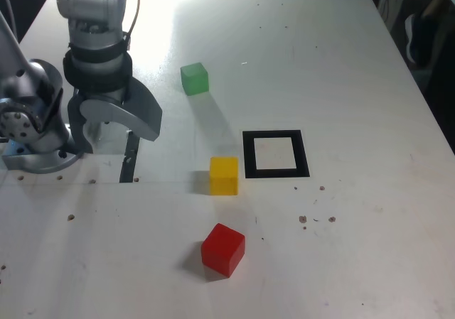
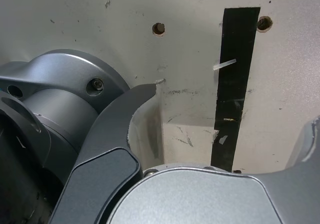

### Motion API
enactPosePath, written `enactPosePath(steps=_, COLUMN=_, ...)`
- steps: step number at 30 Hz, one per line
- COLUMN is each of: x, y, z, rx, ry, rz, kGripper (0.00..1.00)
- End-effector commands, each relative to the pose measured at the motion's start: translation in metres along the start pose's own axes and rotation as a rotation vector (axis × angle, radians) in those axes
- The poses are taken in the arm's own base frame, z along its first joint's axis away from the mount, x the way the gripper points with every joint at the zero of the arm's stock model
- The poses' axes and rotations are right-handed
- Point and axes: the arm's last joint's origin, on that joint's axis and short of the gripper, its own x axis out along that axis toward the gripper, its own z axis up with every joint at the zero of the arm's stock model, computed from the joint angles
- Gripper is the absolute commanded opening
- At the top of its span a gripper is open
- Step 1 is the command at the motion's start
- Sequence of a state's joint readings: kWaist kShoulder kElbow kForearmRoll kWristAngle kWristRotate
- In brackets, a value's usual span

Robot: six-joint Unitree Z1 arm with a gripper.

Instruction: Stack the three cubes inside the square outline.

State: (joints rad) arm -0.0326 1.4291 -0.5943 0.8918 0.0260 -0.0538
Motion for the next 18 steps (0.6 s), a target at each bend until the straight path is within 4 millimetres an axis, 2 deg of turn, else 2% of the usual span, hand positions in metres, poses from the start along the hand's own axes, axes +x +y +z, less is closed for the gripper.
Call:
enactPosePath(steps=1, x=-0.001, y=0.000, z=-0.001, rx=-0.002, ry=-0.007, rz=-0.001, kGripper=0.97)
enactPosePath(steps=11, x=-0.007, y=0.000, z=-0.003, rx=-0.007, ry=-0.013, rz=-0.004, kGripper=0.98)
enactPosePath(steps=18, x=-0.037, y=-0.016, z=-0.005, rx=0.013, ry=-0.080, rz=-0.010, kGripper=0.98)
